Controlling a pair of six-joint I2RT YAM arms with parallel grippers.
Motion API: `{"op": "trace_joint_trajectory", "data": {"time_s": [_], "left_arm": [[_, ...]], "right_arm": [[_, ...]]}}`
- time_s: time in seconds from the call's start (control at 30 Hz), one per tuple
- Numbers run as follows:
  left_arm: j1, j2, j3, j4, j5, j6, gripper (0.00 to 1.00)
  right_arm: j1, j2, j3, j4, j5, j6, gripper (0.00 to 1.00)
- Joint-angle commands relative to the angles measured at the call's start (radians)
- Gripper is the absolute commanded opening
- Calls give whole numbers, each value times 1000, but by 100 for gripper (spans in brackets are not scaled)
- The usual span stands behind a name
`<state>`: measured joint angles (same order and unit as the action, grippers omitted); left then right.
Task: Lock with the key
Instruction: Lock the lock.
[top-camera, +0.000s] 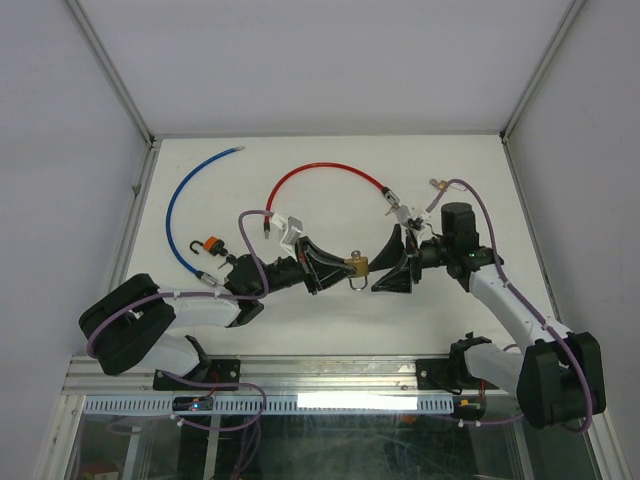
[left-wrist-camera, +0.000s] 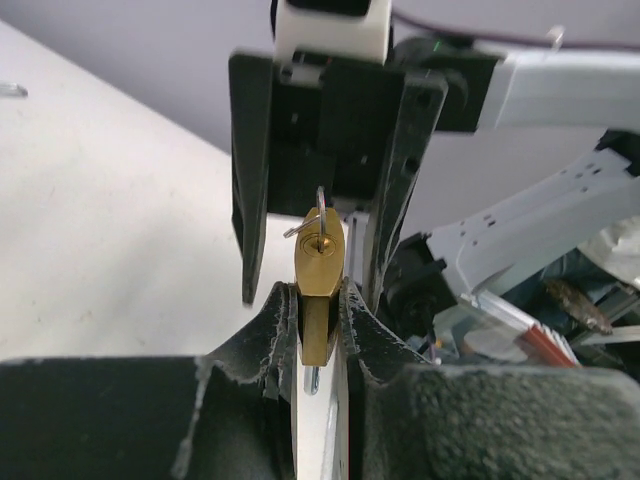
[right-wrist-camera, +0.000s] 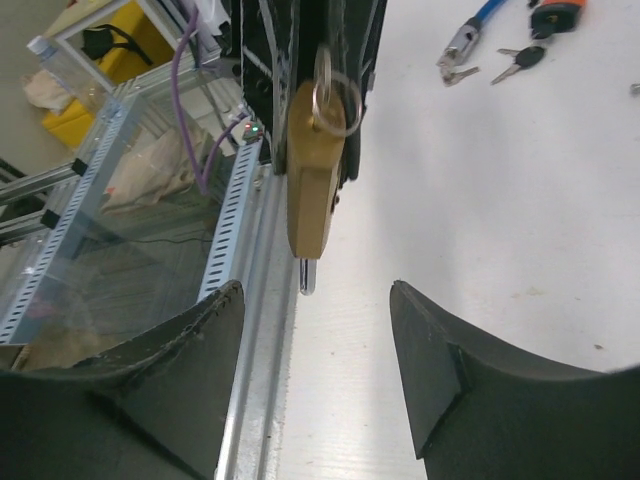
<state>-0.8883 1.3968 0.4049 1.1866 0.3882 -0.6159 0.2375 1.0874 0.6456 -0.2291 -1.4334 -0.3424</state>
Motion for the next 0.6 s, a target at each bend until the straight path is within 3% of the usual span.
{"op": "trace_joint_trajectory", "data": {"time_s": [0.0,0.13,0.27,0.37,0.57], "left_arm": [[9,-17,17,271,-65,-65,0],[8,5,29,300,-82,-82,0],[6,49,52,328,-75,-104,0],[6,72,63,329,-78,-109,0],[3,76,66,329,-92,-110,0]], "right_arm": [[64,-16,-33,281,-19,245,62],[99,-9,-37,327,1,288,61],[108,-16,-83,563,59,515,57],[110,-19,-111,670,89,611,42],[118,-17,-110,674,95,594,10]]}}
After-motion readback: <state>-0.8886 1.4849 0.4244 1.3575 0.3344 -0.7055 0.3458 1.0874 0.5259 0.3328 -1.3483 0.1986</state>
